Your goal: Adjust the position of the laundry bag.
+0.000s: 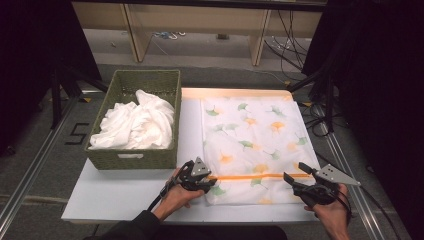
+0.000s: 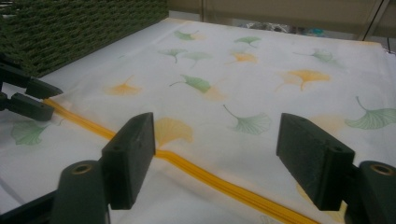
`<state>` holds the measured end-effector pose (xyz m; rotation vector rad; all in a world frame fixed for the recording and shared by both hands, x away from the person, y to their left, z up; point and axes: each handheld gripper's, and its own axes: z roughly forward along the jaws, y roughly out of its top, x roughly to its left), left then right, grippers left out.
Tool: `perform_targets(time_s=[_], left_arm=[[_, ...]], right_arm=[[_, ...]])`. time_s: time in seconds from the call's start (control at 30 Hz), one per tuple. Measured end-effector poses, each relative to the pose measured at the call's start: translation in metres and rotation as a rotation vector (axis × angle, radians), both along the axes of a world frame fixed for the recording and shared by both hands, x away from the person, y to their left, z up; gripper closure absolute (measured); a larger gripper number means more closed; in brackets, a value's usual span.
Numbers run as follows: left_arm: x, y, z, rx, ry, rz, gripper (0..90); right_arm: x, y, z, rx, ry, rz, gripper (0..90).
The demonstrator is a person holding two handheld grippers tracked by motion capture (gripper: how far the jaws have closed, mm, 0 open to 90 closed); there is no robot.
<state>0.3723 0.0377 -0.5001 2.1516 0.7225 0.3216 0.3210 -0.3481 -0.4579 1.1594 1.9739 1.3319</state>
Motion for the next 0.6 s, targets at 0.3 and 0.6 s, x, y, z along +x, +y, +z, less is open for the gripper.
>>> perform_targets(time_s=[0.3, 0.6], left_arm=[[0.002, -0.001, 0.002, 0.033, -0.007, -0.010, 82.0], [0.004, 0.000, 0.006, 0.042, -0.012, -0.042, 82.9]], right_arm=[[0.016, -0.031, 0.001, -0.055, 0.032, -0.118, 43.3], [0.048, -0.061, -0.006, -0.061, 0.175, -0.215, 47.8]])
